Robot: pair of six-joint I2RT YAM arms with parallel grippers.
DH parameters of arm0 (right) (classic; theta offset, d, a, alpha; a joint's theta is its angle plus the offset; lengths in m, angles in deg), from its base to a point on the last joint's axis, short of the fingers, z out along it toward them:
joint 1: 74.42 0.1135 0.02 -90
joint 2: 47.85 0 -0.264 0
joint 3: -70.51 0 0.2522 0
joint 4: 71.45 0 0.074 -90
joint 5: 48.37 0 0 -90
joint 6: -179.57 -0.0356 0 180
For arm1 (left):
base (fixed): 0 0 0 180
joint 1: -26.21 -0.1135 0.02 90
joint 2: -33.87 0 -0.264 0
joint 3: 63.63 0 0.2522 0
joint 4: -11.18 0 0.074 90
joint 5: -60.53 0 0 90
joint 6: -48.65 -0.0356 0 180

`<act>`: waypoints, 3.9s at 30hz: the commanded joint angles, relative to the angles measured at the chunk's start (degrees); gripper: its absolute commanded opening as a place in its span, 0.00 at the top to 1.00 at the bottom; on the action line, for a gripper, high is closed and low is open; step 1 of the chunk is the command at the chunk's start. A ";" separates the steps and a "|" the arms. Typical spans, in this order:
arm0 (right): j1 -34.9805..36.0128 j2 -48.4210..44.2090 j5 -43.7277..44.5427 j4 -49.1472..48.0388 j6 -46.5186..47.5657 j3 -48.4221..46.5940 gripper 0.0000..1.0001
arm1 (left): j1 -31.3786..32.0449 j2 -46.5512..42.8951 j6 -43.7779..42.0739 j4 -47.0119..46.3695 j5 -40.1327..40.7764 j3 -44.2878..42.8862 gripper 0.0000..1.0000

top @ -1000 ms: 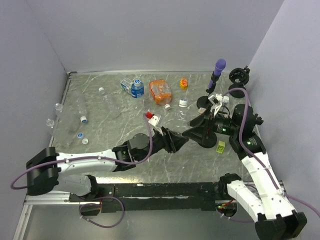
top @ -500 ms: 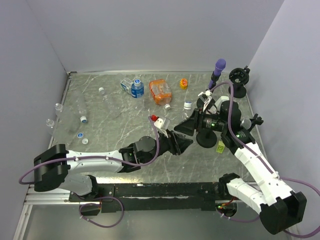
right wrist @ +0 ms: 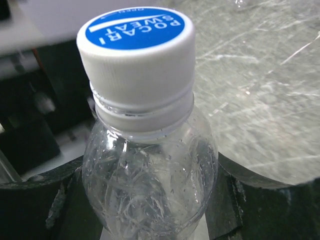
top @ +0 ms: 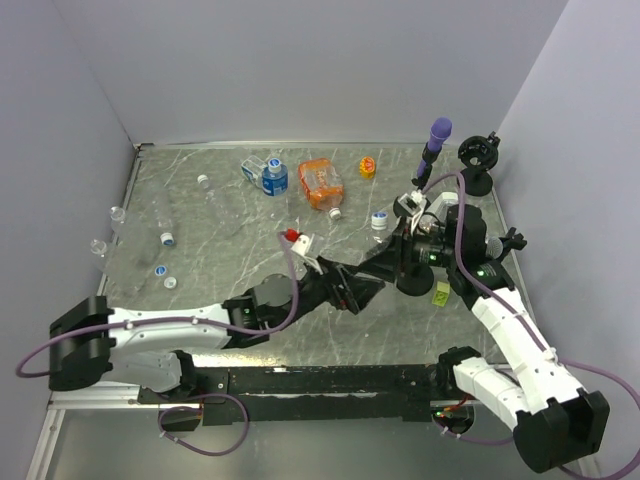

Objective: Unscrew the bottle caps
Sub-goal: Unscrew the bottle cap from the plastic bottle.

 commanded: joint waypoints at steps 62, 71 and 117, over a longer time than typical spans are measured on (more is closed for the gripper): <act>6.35 1.42 -4.09 53.05 75.54 -6.53 0.88 | -8.68 -1.67 -34.60 29.90 -45.18 -18.93 0.51; 6.35 1.95 -3.91 53.14 75.28 -6.80 0.88 | -8.68 0.26 -35.04 32.98 -47.47 -20.77 0.64; 0.56 1.25 -1.10 43.64 64.90 -4.95 0.91 | -8.24 -10.62 28.62 49.16 -7.21 -20.00 0.03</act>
